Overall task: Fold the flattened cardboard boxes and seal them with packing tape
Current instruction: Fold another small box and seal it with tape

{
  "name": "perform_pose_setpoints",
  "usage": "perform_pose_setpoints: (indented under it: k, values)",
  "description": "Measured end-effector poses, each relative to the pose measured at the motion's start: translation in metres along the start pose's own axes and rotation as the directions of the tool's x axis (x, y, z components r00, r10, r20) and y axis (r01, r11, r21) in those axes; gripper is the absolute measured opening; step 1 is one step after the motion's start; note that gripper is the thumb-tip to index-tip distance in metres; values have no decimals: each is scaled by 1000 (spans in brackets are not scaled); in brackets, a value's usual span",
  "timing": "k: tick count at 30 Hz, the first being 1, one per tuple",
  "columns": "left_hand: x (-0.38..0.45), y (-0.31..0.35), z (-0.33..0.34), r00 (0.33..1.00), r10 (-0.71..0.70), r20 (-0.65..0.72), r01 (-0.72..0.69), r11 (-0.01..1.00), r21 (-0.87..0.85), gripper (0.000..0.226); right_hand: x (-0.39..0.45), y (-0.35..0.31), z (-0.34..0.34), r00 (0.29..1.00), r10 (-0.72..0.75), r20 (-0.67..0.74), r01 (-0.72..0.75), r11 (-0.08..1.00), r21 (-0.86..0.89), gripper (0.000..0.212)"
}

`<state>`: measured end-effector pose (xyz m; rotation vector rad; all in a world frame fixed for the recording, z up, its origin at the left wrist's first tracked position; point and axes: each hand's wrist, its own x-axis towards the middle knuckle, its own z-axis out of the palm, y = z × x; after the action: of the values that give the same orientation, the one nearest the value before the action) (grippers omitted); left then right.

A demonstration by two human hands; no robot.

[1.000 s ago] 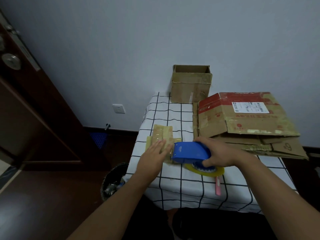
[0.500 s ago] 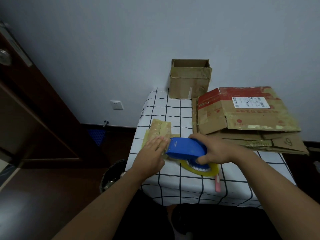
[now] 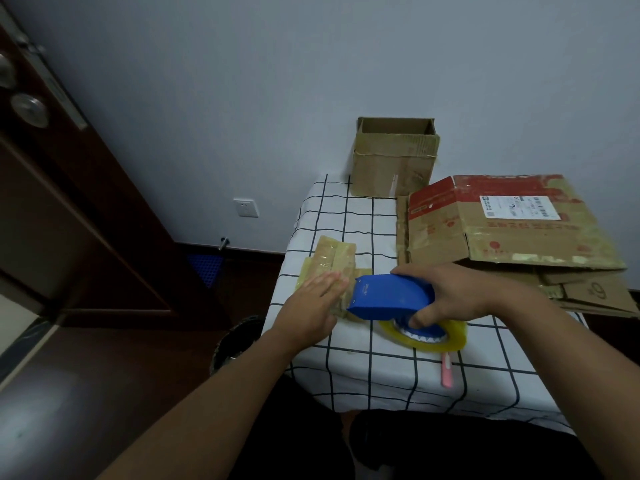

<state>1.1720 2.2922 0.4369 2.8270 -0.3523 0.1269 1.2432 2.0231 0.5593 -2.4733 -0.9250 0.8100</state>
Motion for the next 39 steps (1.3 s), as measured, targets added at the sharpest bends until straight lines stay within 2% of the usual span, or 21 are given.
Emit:
perform_pose_setpoints:
  k: [6,11,15,16,19,22,24,26,28,31,35,39]
  values:
    - [1,2,-2,1000,8,8,-8,1000,-8,69,8,-8,-6,995,75,69,-69,994,-86,75]
    - [0,2,-3,1000,11,5,-11,999,-40,68,37,-31,-12,990,87,113,-61,974,-217,56]
    - [-2,2,-5,1000,1,24,0,998,-61,70,53,-37,-10,941,254,222,-139,892,-431,65]
    - [-2,3,-6,999,-5,36,8,997,-71,69,51,-31,-7,938,270,219,-156,891,-426,66]
    - [-1,13,-15,998,-57,21,59,985,-164,61,35,-13,-11,974,220,58,-196,941,-277,73]
    - [4,23,-16,979,-194,-67,172,955,-240,46,18,-3,-14,966,213,-146,-236,958,-161,63]
    - [7,30,-11,948,-286,-142,240,931,-275,37,15,-4,-1,920,231,-317,-256,966,-38,58]
    - [10,36,-5,919,-334,-209,267,918,-294,27,18,-7,20,829,289,-479,-263,957,123,60]
    - [13,39,1,905,-346,-249,277,921,-273,21,24,-11,39,732,361,-577,-254,931,261,66]
    - [14,36,6,909,-317,-271,260,939,-225,22,32,-19,65,678,370,-635,-220,927,305,72]
    - [15,31,14,923,-227,-310,189,971,-148,22,36,-17,87,693,419,-587,-311,908,282,73]
    - [10,28,15,932,-146,-331,128,989,-76,35,33,-14,94,676,457,-578,-346,889,299,72]
